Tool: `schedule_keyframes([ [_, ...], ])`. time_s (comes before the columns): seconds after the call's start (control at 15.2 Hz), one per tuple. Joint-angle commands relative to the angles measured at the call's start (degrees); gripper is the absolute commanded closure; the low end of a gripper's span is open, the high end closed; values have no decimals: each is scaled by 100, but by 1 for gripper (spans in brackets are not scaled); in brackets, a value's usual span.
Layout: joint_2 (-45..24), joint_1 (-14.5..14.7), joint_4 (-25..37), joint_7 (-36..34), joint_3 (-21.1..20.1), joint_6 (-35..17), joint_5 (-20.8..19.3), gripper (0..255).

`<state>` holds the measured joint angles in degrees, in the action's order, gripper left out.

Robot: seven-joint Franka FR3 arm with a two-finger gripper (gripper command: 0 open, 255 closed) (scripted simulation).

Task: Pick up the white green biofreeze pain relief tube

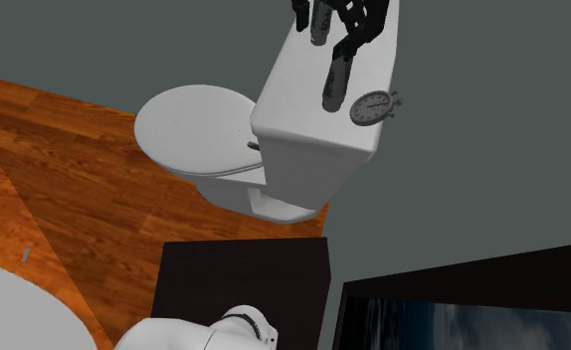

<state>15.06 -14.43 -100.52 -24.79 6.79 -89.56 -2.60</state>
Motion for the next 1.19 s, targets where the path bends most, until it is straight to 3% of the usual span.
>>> schedule_keyframes([
  [0.0,-233,-122,377,-305,79,54,-21,0],
  [0.26,-584,-306,959,-706,233,160,-39,0],
  [0.86,-358,-309,111,-749,225,-464,-75,0],
  [0.92,-359,-313,108,-740,231,-468,-75,255],
  [1.12,-353,-314,102,-737,233,-468,-76,255],
])
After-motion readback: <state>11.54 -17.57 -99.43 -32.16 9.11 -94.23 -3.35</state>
